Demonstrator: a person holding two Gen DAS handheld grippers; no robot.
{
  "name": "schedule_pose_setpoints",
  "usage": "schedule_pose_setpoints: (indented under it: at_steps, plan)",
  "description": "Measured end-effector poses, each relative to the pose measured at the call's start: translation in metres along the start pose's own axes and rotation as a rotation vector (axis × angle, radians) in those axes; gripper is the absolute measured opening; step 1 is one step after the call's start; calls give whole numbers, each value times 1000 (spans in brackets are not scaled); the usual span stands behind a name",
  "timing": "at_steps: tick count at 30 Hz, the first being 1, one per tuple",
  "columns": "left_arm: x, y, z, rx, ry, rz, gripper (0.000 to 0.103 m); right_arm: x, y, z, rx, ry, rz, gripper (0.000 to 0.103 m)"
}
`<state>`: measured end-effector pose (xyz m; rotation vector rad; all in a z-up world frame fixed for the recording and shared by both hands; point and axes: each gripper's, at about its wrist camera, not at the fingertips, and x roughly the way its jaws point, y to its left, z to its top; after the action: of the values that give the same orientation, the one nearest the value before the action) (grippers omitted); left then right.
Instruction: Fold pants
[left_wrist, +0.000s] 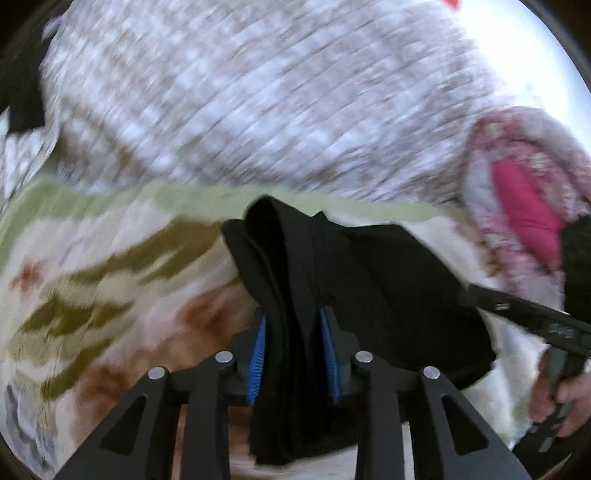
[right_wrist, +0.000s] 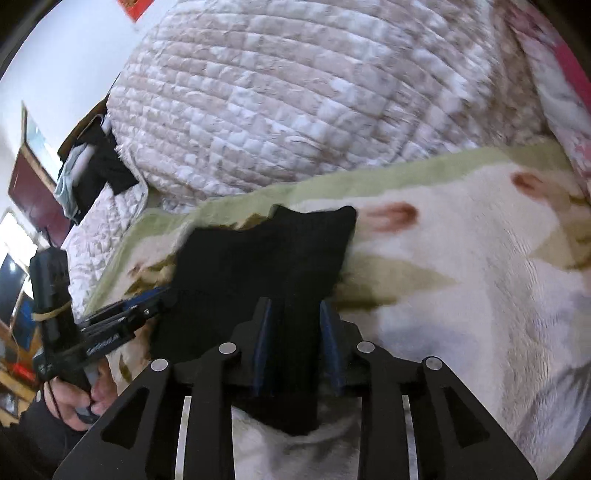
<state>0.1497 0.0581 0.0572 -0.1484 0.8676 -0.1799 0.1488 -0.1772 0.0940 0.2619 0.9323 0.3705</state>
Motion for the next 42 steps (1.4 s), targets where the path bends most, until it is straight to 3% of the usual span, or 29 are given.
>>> schedule_pose_setpoints:
  at_steps: [7, 12, 17, 20, 23, 31, 42]
  plan:
    - [-28, 29, -29, -89, -18, 29, 29, -24, 3, -28, -47, -10, -76, 28]
    - [-52, 2, -40, -58, -46, 8, 29, -23, 30, -42, -110, 6, -82, 28]
    - [-67, -27, -59, -15, -18, 21, 30, -30, 57, -64, -177, 27, -82, 28]
    - [-73, -37, -74, -7, 1, 30, 30, -40, 69, -81, -215, 36, -106, 50]
    - [-78, -42, -89, -4, 16, 43, 30, -49, 75, -95, -229, 30, -131, 51]
    - [-71, -41, -110, 3, 48, 82, 30, -44, 66, -114, -206, 66, -186, 51]
    - [-47, -34, -111, 15, 58, 115, 30, -16, 55, -120, -212, 107, -226, 51]
